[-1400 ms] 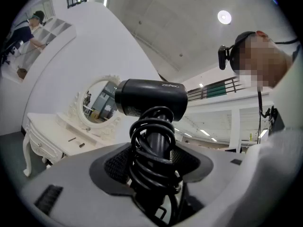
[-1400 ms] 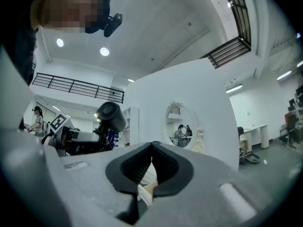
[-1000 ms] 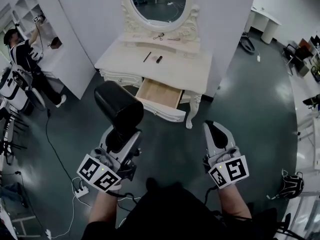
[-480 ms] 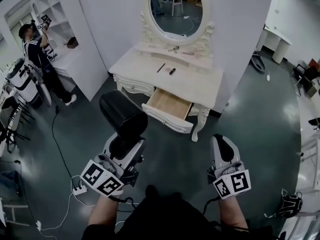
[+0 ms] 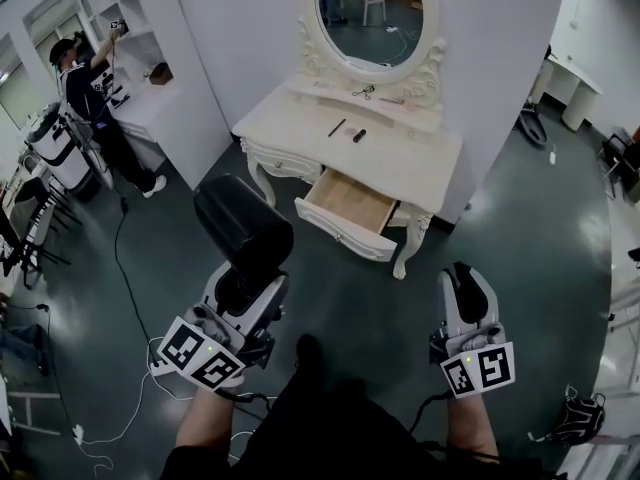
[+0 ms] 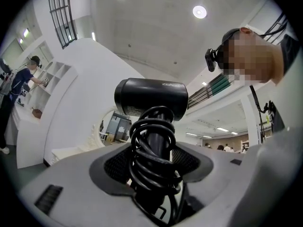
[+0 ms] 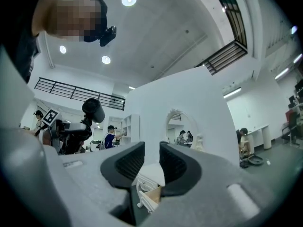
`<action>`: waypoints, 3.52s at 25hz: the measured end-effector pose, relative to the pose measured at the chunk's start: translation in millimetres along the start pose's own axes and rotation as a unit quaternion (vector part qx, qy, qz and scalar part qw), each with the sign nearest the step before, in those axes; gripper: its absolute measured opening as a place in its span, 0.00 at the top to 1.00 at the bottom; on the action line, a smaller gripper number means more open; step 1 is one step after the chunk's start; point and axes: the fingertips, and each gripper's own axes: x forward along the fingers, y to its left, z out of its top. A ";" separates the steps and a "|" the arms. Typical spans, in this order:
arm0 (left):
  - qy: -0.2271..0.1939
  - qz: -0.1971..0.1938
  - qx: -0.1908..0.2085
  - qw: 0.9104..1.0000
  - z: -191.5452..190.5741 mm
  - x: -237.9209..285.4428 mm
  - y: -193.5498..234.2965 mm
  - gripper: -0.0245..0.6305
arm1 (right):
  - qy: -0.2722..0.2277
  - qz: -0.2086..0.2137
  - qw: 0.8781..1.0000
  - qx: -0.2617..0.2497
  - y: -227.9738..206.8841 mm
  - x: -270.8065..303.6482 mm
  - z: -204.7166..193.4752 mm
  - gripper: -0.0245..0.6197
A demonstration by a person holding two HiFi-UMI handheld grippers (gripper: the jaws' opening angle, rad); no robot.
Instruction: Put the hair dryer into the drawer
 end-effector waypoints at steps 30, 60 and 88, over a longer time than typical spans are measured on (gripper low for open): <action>0.027 -0.089 -0.020 0.995 0.9 89.8 248.7 0.57 | 0.073 -0.126 0.988 -0.043 22.7 184.4 -64.1 0.82; 0.200 -0.091 0.092 0.971 -110.3 287.5 264.9 0.57 | 0.080 -0.078 0.993 0.035 -155.5 288.3 -121.8 0.82; 0.406 -0.375 0.142 0.822 -309.2 363.9 323.6 0.57 | 0.124 -0.272 0.951 0.077 -185.5 337.2 -198.0 0.84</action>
